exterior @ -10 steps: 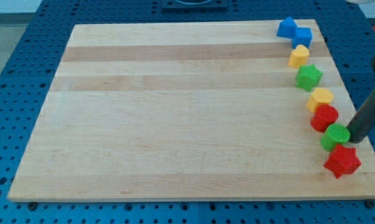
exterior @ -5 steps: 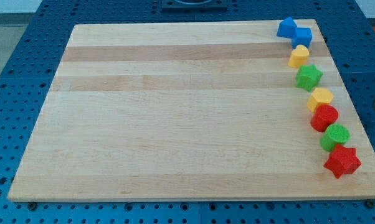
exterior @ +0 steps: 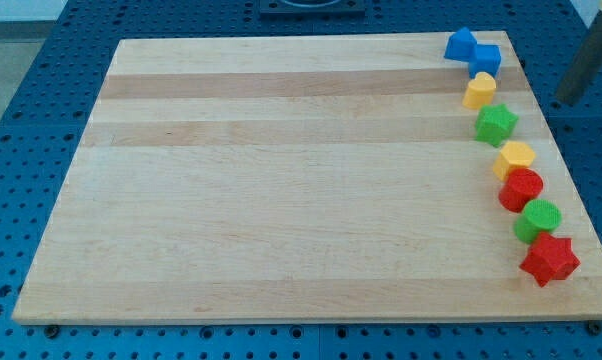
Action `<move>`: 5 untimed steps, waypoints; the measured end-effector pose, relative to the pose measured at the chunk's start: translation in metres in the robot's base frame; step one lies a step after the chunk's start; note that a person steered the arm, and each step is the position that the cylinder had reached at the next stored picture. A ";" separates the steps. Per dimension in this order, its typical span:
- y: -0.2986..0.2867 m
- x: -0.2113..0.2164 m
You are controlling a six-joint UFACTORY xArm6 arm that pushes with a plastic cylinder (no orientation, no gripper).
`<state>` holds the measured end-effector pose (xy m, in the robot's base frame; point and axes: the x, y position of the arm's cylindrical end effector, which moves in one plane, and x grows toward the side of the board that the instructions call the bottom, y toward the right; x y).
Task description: Point your arm at the blue cube
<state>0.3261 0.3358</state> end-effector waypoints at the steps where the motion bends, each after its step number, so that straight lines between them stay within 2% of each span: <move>1: 0.000 -0.037; 2: 0.000 -0.080; 3: -0.033 -0.089; 4: -0.040 -0.105; 5: -0.083 -0.113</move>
